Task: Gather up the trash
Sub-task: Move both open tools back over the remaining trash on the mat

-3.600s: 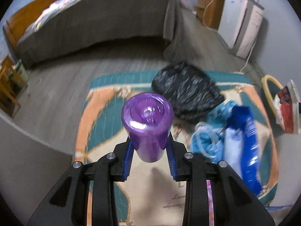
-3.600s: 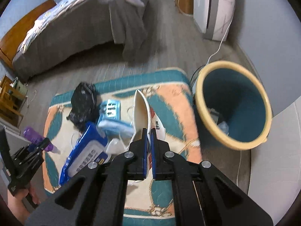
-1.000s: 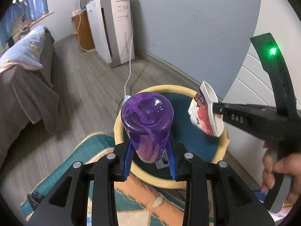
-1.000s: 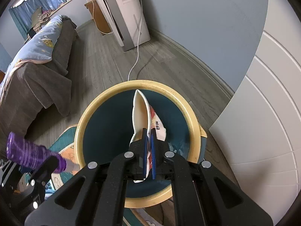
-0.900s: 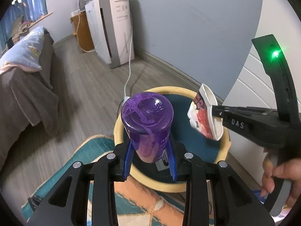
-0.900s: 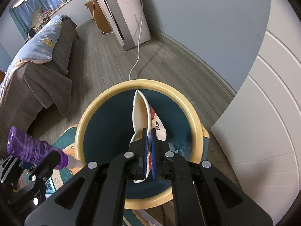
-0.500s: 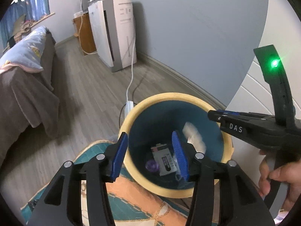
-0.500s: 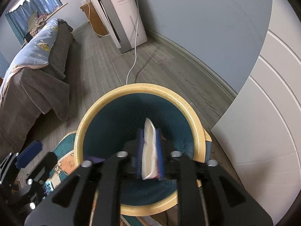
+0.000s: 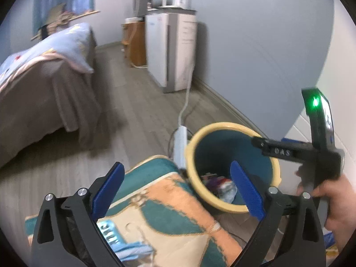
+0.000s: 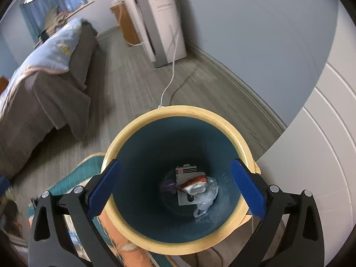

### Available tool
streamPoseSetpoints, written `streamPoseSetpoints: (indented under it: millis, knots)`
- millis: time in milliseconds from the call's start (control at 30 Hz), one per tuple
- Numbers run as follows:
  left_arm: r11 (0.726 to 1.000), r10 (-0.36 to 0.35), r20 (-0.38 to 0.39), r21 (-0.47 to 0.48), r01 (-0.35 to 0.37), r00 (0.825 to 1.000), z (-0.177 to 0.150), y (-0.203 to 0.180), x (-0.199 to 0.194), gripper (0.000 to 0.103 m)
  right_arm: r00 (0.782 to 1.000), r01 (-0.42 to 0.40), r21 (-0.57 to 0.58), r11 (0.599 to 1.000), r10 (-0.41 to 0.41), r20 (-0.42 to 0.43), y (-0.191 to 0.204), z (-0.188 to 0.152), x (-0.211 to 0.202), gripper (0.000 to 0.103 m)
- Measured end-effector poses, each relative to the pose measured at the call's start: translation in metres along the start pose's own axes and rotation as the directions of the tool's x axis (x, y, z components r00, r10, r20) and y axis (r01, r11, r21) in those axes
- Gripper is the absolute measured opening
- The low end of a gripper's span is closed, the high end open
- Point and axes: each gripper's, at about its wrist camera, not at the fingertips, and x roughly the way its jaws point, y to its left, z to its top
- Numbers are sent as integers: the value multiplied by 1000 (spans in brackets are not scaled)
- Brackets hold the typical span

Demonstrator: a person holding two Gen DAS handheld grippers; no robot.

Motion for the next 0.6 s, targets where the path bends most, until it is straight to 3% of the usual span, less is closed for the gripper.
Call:
streamPoseSetpoints:
  millis: [133, 433, 600]
  knots:
    - [997, 70, 34, -27, -69, 997, -6, 24, -28, 96, 1000, 6, -50, 999, -4, 26, 17, -2, -16, 97]
    - [978, 190, 27, -91, -187, 981, -40, 66, -100, 96, 997, -28, -148, 989, 37, 63, 73, -21, -75, 97]
    - [959, 252, 21, -141, -247, 968, -70, 89, -141, 96, 991, -95, -188, 977, 110, 71, 107, -43, -105, 97]
